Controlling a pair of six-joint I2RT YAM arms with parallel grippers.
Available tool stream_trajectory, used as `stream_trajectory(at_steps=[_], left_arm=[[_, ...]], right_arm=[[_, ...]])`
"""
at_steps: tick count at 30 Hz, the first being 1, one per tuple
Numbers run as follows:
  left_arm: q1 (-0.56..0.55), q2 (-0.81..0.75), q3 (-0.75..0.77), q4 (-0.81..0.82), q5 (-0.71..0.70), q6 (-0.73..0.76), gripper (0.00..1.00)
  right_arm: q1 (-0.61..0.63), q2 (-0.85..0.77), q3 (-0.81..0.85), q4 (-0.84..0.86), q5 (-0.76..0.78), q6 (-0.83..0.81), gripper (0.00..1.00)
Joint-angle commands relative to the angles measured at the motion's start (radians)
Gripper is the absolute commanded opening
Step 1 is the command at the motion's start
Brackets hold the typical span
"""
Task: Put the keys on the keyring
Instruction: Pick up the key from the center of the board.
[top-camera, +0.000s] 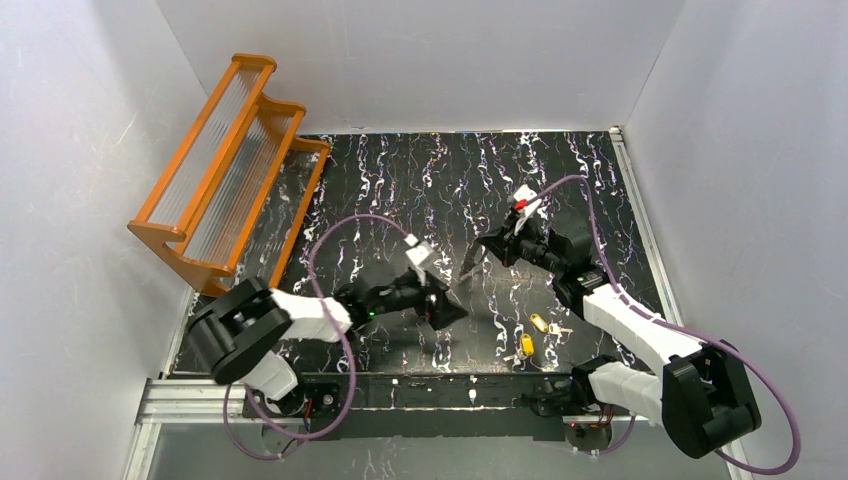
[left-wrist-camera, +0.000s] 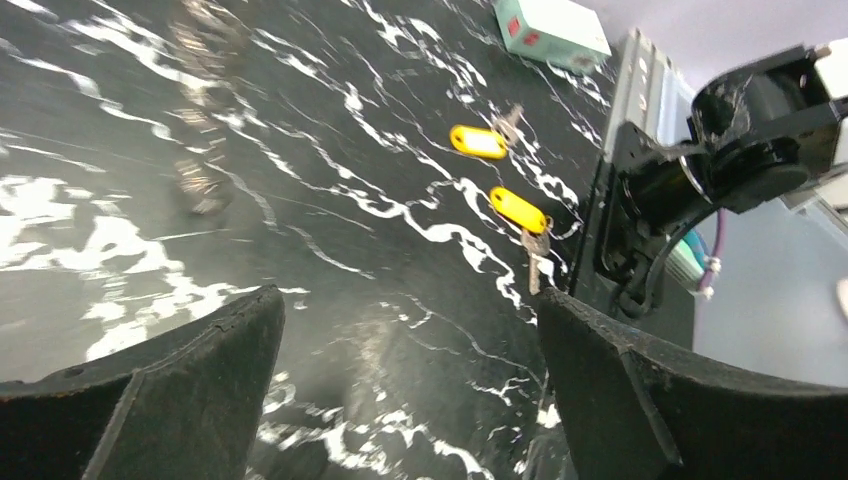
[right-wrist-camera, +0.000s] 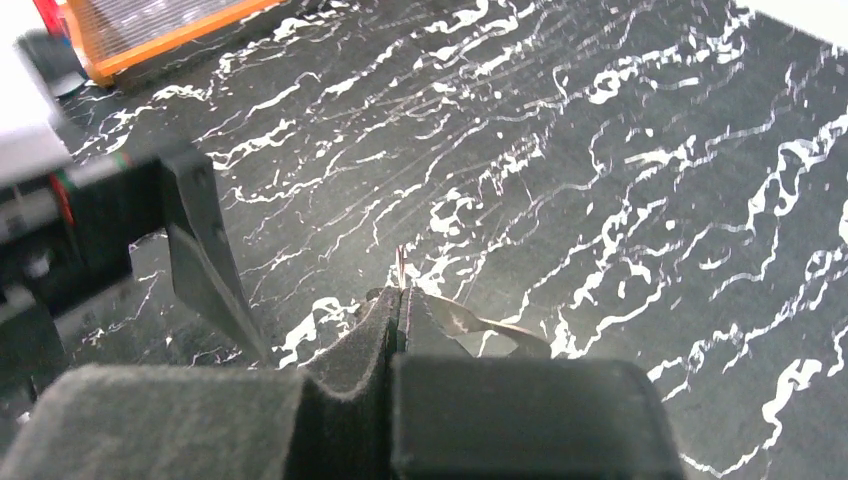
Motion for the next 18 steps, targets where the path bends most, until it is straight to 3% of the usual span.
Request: stream_trajectory(at_steps=[1, 8, 15, 18], left_arm=[[-0.122, 0.168, 0.120, 0.032, 0.017, -0.052, 0.93], [-0.271, 0.344, 0.253, 0.035, -0.066, 0.090, 0.83], [-0.419, 0.437, 0.307, 0.034, -0.163, 0.342, 0.72], [-0.458, 0.470, 0.325, 0.034, -0.230, 0.377, 0.68]], right_arm=[[-0.021, -0.028, -0.021, 0.076, 0.086, 0.070, 0.01], [-0.050, -0.059, -0.075, 0.078, 0.200, 0.109, 0.01], [-0.059, -0.072, -0.106, 0.083, 0.232, 0.122, 0.01], [-0.062, -0.077, -0.113, 0.086, 0.233, 0.124, 0.01]])
